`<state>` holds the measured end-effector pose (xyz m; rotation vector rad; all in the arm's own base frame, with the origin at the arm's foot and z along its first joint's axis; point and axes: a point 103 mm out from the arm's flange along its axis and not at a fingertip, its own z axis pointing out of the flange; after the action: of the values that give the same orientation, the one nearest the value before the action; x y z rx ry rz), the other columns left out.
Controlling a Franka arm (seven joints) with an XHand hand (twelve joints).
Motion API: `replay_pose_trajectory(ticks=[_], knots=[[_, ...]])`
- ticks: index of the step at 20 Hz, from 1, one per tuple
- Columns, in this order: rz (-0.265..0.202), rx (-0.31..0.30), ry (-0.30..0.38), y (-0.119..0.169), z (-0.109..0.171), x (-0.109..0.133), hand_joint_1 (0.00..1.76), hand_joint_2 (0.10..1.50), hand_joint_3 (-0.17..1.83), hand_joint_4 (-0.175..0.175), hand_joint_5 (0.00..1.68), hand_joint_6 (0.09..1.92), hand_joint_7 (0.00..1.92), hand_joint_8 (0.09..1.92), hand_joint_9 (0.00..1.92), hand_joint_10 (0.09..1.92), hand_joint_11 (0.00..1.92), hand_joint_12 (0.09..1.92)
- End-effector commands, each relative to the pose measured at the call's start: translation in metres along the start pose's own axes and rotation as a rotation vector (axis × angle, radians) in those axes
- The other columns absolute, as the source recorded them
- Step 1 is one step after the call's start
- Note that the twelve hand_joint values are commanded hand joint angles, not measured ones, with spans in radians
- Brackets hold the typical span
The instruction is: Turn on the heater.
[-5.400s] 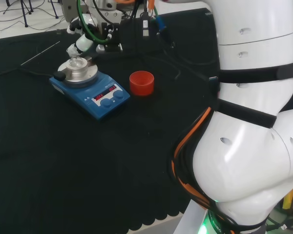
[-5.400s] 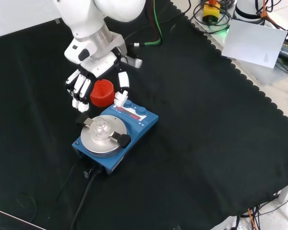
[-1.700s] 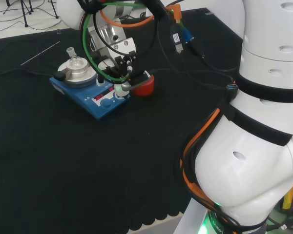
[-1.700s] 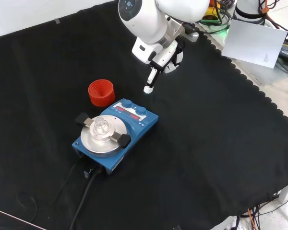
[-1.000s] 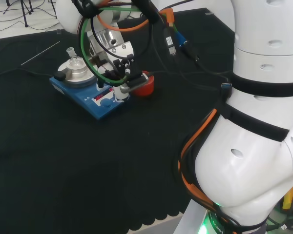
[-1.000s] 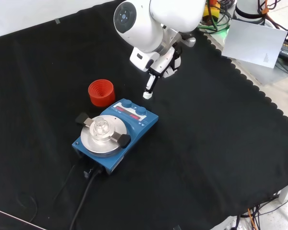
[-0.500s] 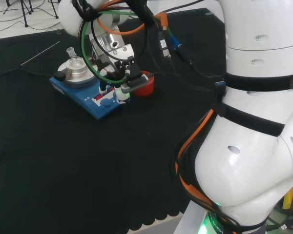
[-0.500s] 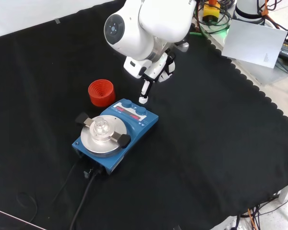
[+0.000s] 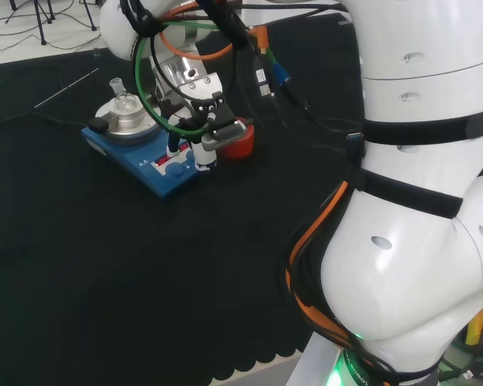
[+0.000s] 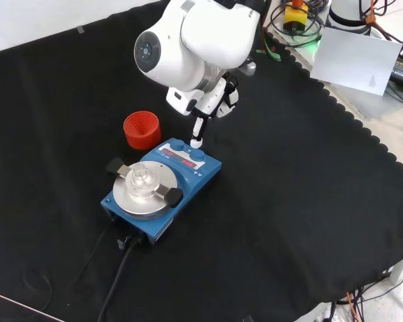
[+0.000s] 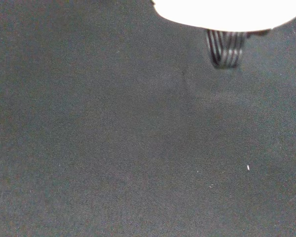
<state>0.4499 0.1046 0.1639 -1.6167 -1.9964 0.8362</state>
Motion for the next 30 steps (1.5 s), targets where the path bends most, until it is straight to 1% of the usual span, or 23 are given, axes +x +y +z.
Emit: replay_pose_trajectory(ticks=[1, 10, 17, 30], knots=[[-0.002, 0.008, 0.005, 0.0, 0.002, -0.001, 1.53, 0.51, 1.28, 0.014, 0.34, 0.09, 1.65, 1.82, 1.9, 1.4, 1.83, 1.43], [-0.017, 0.015, 0.01, 0.005, 0.01, -0.002, 1.54, 0.51, 1.29, 0.014, 0.34, 0.09, 1.65, 1.82, 1.9, 1.4, 1.83, 1.43], [-0.009, 0.029, 0.005, 0.008, 0.01, 0.001, 1.54, 0.51, 1.29, 0.014, 0.34, 0.09, 1.65, 1.82, 1.9, 1.4, 1.83, 1.43], [-0.012, 0.035, 0.006, 0.012, 0.012, 0.002, 1.54, 0.5, 1.3, 0.014, 0.35, 0.09, 1.66, 1.81, 1.9, 1.4, 1.83, 1.43]])
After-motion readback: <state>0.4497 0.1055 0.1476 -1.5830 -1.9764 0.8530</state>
